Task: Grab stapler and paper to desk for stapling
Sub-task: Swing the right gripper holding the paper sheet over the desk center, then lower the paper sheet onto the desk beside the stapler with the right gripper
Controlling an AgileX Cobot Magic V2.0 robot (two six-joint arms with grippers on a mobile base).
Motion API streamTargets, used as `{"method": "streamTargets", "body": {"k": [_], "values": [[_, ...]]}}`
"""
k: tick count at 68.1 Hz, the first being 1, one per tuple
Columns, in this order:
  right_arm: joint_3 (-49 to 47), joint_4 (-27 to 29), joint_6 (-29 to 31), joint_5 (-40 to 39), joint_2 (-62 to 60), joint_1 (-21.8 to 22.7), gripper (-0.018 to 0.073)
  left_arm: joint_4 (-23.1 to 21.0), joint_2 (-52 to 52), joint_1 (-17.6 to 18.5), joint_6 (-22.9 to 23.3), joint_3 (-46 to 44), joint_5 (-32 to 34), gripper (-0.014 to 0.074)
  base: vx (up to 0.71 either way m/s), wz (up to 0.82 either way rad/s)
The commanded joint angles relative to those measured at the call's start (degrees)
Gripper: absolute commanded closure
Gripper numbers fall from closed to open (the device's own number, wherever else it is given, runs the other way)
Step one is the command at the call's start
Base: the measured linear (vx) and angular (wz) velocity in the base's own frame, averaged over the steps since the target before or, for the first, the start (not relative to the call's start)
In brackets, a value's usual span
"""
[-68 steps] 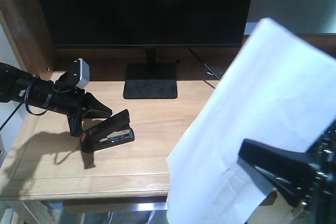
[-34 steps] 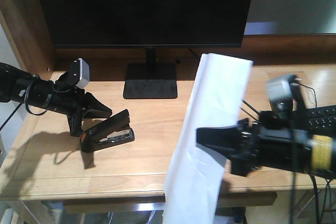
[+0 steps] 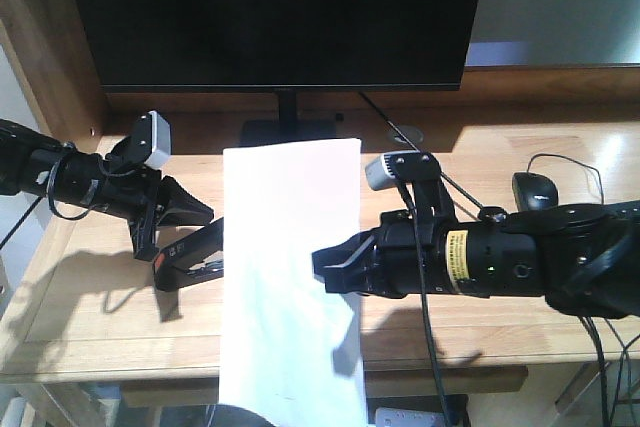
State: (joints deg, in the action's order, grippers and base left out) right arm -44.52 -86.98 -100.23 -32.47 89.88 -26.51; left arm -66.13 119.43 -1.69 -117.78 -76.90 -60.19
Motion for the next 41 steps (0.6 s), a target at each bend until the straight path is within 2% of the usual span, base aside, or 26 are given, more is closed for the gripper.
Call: {"method": "streamTargets", "body": {"k": [1,6,15,41], "values": [[-1.7,2.0,-1.2,5.8,0.3,0.0,0.0561,-3.1,-2.9,0.4,0.5,-1.4,-2.2,0.0603,0.00,0.00],[-1.7,2.1,-1.9,10.9,2.1,0.0,0.0561,-3.1,-2.9,0.4,0.5,-1.4,-2.2,0.0603,0.00,0.00],[-1.9,2.7,-1.9,15.0,4.2,0.0,0.0561,-3.1,-2.9,0.4,0.5,-1.4,-2.2,0.0603,0.00,0.00],[-6.9,3.0,-2.8,15.0,9.6,0.0,0.0561,-3.1,-2.9,0.4,0.5,-1.4,-2.2,0.0603,0.00,0.00]]}}
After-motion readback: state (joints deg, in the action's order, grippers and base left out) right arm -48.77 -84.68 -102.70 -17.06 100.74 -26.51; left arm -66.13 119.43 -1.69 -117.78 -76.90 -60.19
